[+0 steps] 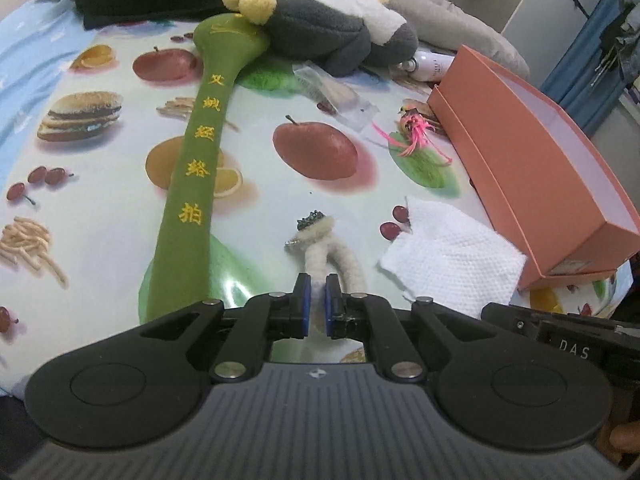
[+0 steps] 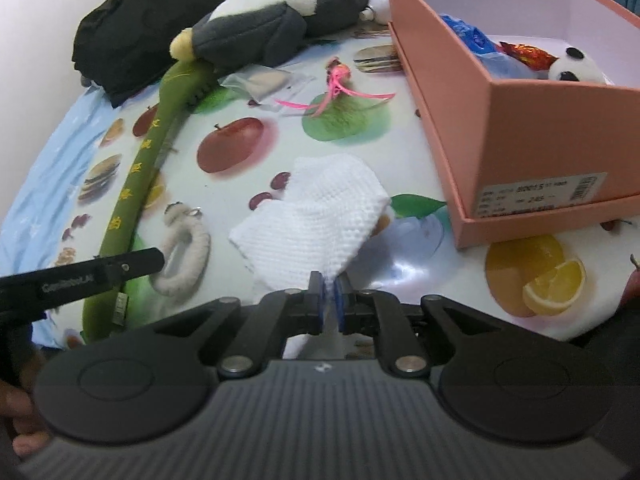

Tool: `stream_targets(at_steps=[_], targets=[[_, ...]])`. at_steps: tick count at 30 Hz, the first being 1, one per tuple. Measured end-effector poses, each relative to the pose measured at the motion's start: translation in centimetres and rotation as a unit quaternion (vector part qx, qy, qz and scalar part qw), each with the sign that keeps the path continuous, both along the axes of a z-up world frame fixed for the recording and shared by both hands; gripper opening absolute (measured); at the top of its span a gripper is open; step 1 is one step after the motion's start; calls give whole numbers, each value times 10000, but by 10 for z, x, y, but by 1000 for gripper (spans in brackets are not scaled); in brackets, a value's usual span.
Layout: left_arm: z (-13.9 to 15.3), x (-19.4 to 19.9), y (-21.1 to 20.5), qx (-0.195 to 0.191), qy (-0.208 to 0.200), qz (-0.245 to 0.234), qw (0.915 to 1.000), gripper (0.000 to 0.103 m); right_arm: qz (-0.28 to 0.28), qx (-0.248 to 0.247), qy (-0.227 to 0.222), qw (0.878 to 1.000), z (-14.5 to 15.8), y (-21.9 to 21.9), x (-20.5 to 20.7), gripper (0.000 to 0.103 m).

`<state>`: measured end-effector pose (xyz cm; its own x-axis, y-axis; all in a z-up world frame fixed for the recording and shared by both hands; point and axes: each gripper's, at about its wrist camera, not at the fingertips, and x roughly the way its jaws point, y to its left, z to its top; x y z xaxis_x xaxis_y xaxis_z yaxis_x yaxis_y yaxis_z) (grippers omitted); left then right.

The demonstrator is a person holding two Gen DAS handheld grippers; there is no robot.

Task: Organize soft objects
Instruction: 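Lift the white tissue with the right gripper while the left gripper lifts the white cord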

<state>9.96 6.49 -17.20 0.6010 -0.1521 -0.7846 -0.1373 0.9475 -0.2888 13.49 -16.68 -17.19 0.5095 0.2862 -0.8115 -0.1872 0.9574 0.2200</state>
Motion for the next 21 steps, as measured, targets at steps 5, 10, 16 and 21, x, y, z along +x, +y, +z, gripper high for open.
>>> stream_targets(at_steps=[5, 10, 16, 21], targets=[[5, 5, 2, -81, -67, 81, 9999, 55, 67, -76, -443, 9990, 12, 0, -4, 55], [4, 16, -1, -179, -44, 77, 9998, 60, 374, -77, -656, 9971, 8, 7, 1, 74], [-4, 30, -6, -87, -8, 136, 9999, 60, 725, -498, -764, 9932, -9, 17, 13, 74], [-11, 41, -14, 114, -28, 120, 9999, 60, 928, -638, -746, 9908, -26, 18, 17, 76]])
